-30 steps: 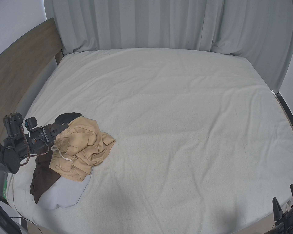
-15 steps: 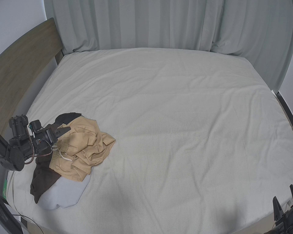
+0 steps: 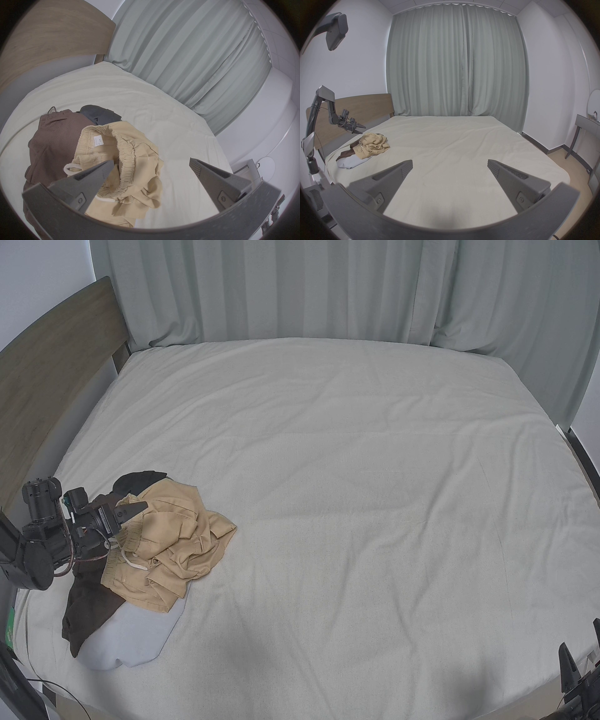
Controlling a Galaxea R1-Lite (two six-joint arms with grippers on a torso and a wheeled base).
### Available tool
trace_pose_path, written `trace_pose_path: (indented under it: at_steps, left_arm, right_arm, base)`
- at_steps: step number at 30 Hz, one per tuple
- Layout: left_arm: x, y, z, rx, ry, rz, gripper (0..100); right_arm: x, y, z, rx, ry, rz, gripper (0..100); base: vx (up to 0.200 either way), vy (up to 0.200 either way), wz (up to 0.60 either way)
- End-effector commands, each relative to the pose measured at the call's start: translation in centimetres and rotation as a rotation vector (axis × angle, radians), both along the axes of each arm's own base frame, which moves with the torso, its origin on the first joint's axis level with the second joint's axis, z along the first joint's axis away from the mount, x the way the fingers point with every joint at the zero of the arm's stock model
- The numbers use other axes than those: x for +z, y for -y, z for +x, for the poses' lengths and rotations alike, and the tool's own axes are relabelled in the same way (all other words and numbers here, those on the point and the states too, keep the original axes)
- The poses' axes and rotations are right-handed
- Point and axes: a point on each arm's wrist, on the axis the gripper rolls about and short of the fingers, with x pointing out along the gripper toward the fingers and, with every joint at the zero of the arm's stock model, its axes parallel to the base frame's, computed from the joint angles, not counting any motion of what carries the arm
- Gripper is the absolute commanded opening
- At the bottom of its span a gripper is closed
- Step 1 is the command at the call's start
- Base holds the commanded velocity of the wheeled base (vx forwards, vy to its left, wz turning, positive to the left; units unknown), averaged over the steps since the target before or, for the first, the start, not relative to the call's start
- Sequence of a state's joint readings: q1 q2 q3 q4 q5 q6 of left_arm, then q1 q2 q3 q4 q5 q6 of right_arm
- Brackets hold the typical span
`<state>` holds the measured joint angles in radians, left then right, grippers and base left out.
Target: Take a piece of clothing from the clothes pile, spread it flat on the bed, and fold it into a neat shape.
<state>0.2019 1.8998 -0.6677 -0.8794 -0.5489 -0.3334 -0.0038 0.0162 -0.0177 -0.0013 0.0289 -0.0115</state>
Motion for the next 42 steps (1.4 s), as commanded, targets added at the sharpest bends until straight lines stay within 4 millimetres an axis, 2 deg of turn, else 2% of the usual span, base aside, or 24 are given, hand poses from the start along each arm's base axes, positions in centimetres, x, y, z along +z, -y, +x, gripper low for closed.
trace_pose_path:
  at_steps: [1, 9, 18, 28, 41, 42]
  left_arm:
    - [-0.6, -0.1, 0.5, -0.001, -0.014, -0.004, 100]
    - [-1.6, -0.2, 1.4, 0.001, -0.004, -0.006, 100]
    - [-1.4, -0.4, 2.9, 0.018, 0.008, -0.043, 100]
    - [-1.5, 1.8, 4.1, -0.023, -0.019, -0.136, 100]
    - [-2.6, 1.8, 4.6, -0.017, -0.012, -0.135, 100]
    - [-2.7, 1.8, 4.6, -0.017, -0.014, -0.137, 0]
  right_arm:
    - [-0.5, 0.0, 0.0, -0.001, -0.001, -0.001, 100]
    - [-0.5, 0.0, 0.0, -0.001, -0.001, -0.001, 100]
    - [-0.5, 0.0, 0.0, -0.001, -0.001, -0.001, 100]
    - [-0.5, 0.0, 0.0, -0.001, -0.001, -0.001, 100]
    - [-0.5, 0.0, 0.0, -0.002, -0.001, -0.001, 100]
    - [-0.5, 0.0, 0.0, -0.002, -0.001, -0.001, 100]
  base:
    - [0.0, 0.0, 0.0]
    - [0.0, 0.0, 0.0]
    - [0.0, 0.0, 0.0]
    - [0.0, 0.0, 0.0]
    - [0.0, 0.0, 0.0]
    - [0.0, 0.0, 0.0]
